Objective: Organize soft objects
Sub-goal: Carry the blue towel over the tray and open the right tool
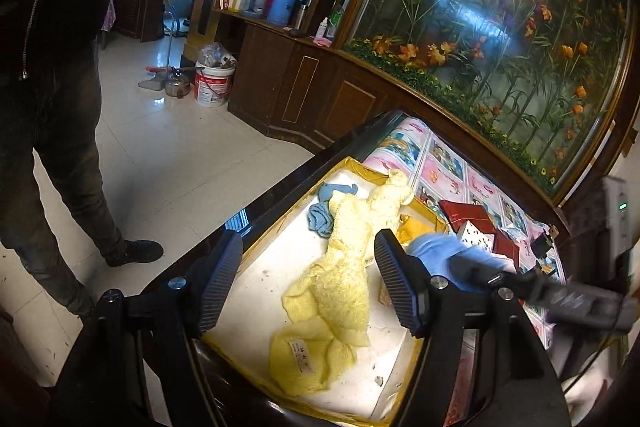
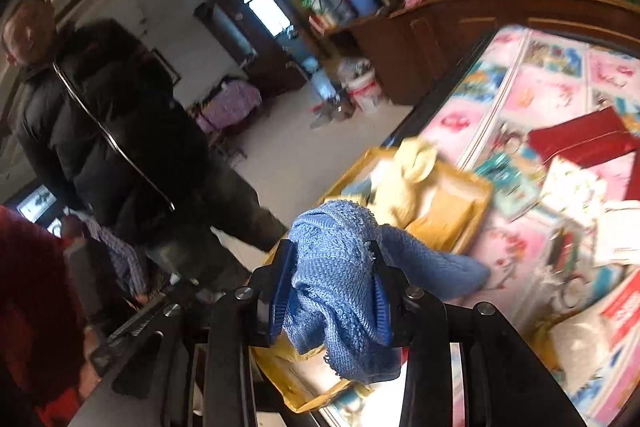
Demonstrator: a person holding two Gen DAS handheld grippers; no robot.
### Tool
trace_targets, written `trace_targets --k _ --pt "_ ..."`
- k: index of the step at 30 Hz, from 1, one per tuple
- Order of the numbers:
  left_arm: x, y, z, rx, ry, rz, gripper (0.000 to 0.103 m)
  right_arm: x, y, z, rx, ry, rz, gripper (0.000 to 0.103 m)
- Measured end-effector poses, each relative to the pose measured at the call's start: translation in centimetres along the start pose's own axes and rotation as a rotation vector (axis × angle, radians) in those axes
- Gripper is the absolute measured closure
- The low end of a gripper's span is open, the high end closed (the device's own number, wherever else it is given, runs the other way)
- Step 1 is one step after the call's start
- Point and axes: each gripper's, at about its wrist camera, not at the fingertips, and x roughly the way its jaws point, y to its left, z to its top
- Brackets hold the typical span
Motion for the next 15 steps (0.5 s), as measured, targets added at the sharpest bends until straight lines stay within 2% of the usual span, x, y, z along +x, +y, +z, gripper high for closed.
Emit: trace_targets --k 4,7,8,10,11,15 --pt "0.4 0.3 -0.2 -0.006 0.012 -0.009 0.035 5.7 0.8 -2.1 -0.030 0.146 -0.034 0.067" --pt "0.5 0.4 -0.2 -0.006 0.015 -0.008 0.035 8.4 1.3 -3.8 -0.059 0.220 -0.066 0.067" --pt "0.5 0.3 -0.2 -0.005 0.016 -0.009 0.035 9.0 1.6 -4.3 -0.072 0.247 -0.072 0.064" --pt "0.6 0.4 -0.2 -0.005 0.018 -0.006 0.035 9.4 2.7 -4.9 -0.149 0.251 -0.132 0.061" --pt "0.6 0.2 -0.3 -0.005 0.021 0.000 0.035 9.5 3.1 -5.2 -0.178 0.261 -0.141 0.055" --pt "0.3 -0.7 -0.5 0.026 0.014 0.040 0.033 7.5 3.6 -6.1 -0.203 0.207 -0.109 0.049"
